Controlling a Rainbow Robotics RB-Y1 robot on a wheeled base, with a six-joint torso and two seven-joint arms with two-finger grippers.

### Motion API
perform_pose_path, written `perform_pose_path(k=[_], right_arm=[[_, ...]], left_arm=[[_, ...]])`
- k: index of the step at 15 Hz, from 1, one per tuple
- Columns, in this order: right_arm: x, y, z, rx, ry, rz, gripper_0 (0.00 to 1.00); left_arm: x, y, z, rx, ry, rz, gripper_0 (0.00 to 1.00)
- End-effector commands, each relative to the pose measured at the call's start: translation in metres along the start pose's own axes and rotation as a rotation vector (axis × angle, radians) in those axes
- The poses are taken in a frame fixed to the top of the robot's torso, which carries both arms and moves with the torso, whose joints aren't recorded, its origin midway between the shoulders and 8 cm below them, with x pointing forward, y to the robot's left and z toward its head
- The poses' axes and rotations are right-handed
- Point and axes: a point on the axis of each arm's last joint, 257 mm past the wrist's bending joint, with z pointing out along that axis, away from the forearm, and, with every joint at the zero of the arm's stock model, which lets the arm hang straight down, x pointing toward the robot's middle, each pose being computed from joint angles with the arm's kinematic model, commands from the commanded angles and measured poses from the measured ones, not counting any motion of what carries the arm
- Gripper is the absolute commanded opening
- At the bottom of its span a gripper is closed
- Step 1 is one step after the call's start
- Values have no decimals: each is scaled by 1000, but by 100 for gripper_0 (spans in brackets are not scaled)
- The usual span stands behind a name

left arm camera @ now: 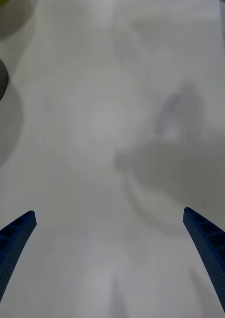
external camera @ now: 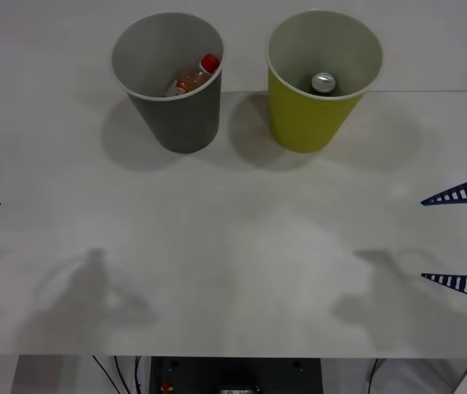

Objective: Put the can into the green bin and the plastic bottle into the gray bin

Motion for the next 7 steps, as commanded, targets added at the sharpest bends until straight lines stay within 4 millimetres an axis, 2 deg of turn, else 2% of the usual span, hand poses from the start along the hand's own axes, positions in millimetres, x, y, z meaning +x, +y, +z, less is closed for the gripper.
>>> perform_pose_path(k=[1,7], right_arm=[[0,0,0,0,0,0,100],[0,0,0,0,0,0,100]], left_arm=[[5,-13,1,19,1,-21,100],[6,-17,1,19,-1,-26,100]])
